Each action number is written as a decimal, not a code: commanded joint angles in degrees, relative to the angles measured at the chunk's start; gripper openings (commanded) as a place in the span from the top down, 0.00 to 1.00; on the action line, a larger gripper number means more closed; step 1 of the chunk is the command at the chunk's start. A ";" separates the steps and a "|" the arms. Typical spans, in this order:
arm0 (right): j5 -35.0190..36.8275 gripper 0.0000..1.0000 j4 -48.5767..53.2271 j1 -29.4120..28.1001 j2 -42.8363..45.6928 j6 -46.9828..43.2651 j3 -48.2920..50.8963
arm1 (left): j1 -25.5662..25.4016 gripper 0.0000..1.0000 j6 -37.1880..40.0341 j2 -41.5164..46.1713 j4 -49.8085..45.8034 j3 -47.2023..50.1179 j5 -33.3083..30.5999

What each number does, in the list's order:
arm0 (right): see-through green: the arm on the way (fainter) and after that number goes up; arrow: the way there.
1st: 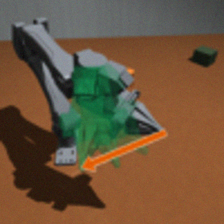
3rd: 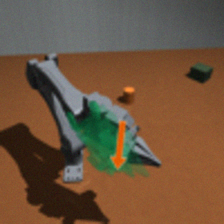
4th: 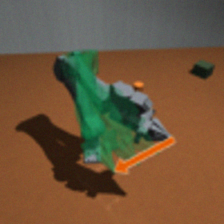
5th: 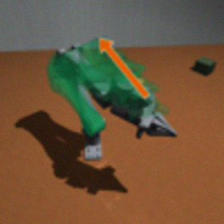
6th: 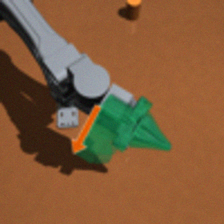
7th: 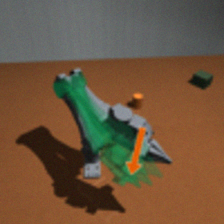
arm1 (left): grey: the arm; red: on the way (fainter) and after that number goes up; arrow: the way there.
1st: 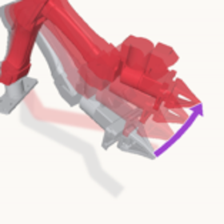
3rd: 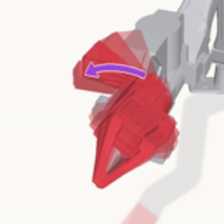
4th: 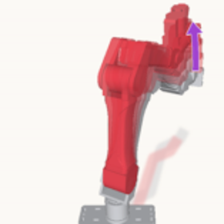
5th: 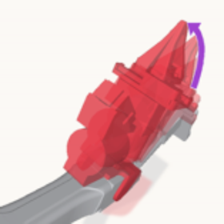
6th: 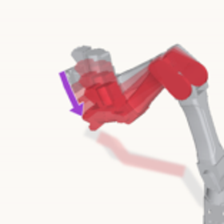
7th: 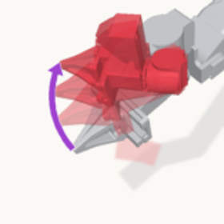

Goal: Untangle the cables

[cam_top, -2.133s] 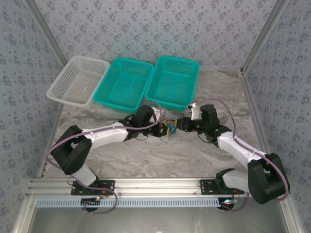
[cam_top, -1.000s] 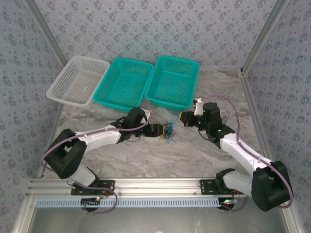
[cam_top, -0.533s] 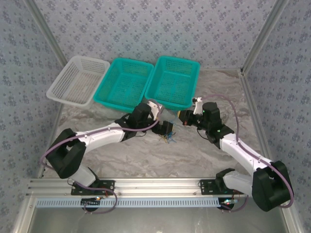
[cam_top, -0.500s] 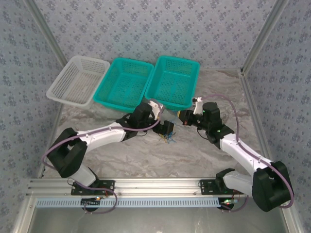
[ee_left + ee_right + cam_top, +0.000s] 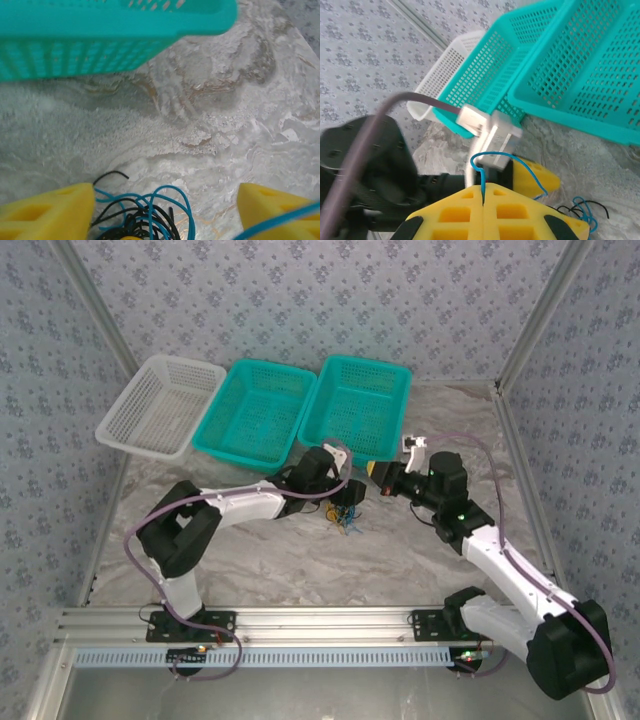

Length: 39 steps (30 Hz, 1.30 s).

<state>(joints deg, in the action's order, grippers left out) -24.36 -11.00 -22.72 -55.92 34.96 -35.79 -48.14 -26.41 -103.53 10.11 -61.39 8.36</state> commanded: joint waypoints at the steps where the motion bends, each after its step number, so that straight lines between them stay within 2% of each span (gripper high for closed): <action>1: 1.62 1.00 -2.48 -0.26 2.06 -1.08 -2.72 | -0.40 0.42 -2.18 -1.47 -1.12 -1.92 0.31; 2: 2.06 1.00 -2.93 -0.21 2.31 -1.49 -3.03 | -0.41 0.48 -2.48 -1.74 -1.36 -1.97 0.35; 4: 3.74 1.00 -4.00 0.01 3.03 -2.12 -3.56 | -0.41 0.53 -3.10 -2.15 -1.50 -1.83 0.65; 13: 12.20 1.00 -7.60 3.51 7.27 -5.76 -7.55 | -0.43 0.58 -6.50 -5.08 -3.31 -1.96 1.04; 18: 12.81 1.00 -5.12 7.44 8.05 -6.46 -12.03 | -0.41 0.55 -6.85 -5.11 -3.53 -1.85 0.36; 24: 18.44 1.00 -3.51 11.26 10.11 -5.91 -13.75 | -0.46 0.54 -7.15 -5.32 -3.85 -1.87 0.23; 30: 20.09 1.00 -1.76 17.73 11.58 -3.33 -15.12 | -0.44 0.52 -7.51 -5.55 -4.72 -2.19 -0.56; 33: 23.16 1.00 1.77 20.97 13.08 -2.79 -16.85 | -0.32 0.50 -7.90 -5.46 -5.17 -2.08 -1.28; 39: 24.29 1.00 6.65 26.91 14.92 -2.31 -17.80 | -0.29 0.47 -8.38 -4.49 -5.27 -1.15 -3.30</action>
<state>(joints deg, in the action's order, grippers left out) -2.11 -7.60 2.50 -41.91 31.62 -51.46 -48.14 -34.17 -108.12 6.17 -62.13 6.92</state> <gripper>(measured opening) 0.067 0.529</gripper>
